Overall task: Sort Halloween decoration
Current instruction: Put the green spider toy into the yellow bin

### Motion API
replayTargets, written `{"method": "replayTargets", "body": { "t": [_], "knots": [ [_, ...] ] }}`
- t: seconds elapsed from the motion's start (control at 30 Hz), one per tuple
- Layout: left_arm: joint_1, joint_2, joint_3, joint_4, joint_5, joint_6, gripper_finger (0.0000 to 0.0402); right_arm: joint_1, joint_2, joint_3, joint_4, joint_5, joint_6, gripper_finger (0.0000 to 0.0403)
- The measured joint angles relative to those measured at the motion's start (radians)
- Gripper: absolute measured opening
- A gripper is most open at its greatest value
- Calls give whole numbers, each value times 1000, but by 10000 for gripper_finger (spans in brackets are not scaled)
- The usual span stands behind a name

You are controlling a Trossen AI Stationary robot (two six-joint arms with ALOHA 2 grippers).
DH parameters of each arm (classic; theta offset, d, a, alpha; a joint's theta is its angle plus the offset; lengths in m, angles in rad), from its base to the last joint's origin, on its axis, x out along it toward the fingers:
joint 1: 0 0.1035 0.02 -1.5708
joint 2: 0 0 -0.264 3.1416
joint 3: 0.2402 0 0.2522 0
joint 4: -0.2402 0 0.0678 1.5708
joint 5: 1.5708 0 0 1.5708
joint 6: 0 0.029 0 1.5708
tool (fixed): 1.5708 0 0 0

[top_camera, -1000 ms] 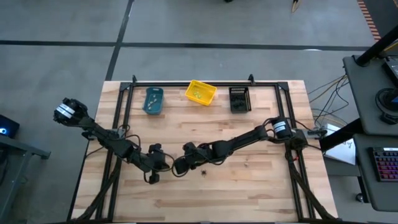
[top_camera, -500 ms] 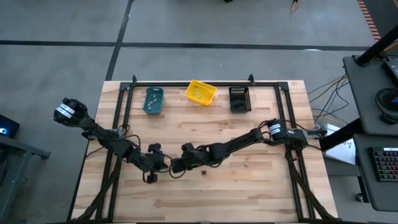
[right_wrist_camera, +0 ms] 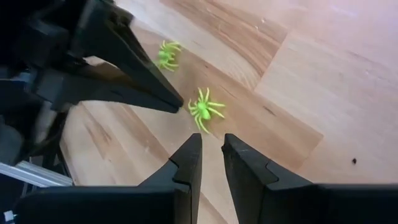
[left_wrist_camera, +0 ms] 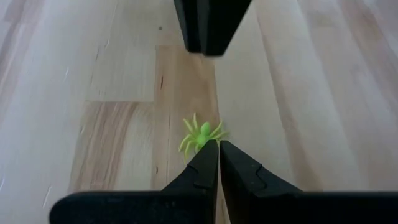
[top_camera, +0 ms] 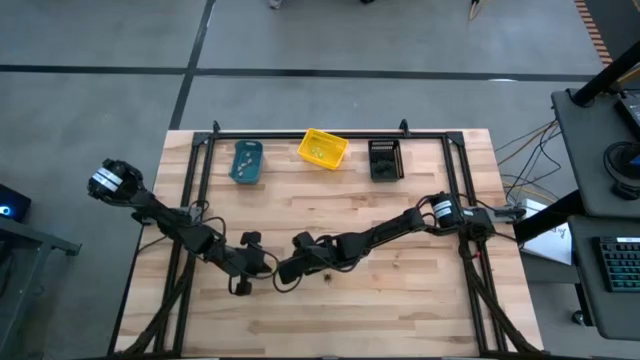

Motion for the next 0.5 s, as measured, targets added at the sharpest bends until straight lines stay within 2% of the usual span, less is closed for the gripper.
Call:
{"method": "replayTargets", "body": {
  "t": [0.1,0.5],
  "knots": [
    [0,35,0,2,0,4,0,-1,0,0,5,9,-9,67],
    [0,134,3,77,9,9,0,1,46,16,9,33,9,148]
  ]
}}
